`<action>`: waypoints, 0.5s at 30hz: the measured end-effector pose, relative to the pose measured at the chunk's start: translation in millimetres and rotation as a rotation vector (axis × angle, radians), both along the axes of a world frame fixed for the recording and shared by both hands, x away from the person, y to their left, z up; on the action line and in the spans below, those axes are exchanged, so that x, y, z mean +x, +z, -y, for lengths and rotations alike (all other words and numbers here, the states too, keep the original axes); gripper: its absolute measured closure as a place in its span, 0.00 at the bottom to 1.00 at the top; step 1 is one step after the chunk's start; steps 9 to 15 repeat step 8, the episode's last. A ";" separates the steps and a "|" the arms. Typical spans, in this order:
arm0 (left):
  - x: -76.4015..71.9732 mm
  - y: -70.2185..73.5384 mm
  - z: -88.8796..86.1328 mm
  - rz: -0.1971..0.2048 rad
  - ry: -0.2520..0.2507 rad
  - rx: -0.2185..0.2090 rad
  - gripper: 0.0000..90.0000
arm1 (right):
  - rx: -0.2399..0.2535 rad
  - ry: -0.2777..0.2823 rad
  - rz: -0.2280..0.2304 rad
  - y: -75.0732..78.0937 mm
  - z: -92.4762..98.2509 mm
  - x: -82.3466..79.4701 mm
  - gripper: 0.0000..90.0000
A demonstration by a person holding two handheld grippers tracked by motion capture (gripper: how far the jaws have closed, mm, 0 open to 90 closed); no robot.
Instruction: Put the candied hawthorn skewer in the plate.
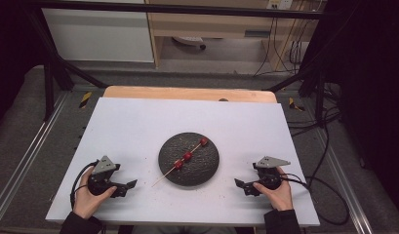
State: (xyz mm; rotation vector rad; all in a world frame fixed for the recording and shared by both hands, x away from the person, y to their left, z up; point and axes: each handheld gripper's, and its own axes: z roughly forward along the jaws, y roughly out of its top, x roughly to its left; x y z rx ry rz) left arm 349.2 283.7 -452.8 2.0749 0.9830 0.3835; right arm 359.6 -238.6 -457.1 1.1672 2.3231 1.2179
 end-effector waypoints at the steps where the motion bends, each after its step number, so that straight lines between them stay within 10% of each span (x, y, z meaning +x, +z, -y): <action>1: -0.4 -0.4 -1.1 0.004 0.004 0.001 0.08 | 0.000 0.001 -0.003 -0.2 -0.3 -0.2 0.01; 15: -0.6 -0.6 -2.7 0.005 0.003 0.004 0.08 | -0.008 0.007 -0.009 -0.2 0.4 -1.0 0.01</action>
